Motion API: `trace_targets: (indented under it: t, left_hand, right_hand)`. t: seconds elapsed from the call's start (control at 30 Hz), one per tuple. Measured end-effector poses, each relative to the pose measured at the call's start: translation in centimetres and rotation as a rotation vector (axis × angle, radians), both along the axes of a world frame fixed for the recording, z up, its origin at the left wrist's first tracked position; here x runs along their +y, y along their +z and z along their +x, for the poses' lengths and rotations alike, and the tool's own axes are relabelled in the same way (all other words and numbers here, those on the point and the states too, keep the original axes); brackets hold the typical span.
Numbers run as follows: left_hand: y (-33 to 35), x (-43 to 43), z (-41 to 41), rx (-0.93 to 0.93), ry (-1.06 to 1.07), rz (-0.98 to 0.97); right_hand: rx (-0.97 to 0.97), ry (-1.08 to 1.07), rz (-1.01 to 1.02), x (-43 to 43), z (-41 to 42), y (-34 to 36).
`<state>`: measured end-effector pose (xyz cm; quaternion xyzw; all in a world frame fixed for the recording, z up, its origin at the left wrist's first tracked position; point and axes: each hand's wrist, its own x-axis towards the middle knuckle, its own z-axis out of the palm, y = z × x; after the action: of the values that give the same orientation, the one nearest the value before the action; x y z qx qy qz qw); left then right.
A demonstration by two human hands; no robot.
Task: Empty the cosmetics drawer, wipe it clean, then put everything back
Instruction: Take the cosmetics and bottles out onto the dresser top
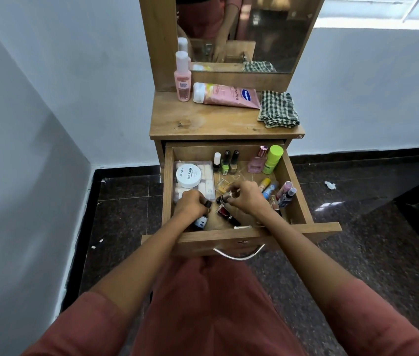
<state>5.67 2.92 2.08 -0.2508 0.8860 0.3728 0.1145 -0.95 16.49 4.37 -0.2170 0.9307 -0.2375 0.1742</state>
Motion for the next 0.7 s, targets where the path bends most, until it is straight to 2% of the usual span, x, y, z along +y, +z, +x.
trace_targets:
  t: [0.37, 0.7]
  left_hand:
    - [4.6, -1.6, -0.8, 0.38, 0.198, 0.28]
    - [9.8, -4.3, -5.8, 0.736, 0.289, 0.232]
  right_hand:
    - [0.08, -0.046, -0.252, -0.7, -1.2, 3.7]
    - [0.205, -0.058, -0.453, -3.7, -5.6, 8.1]
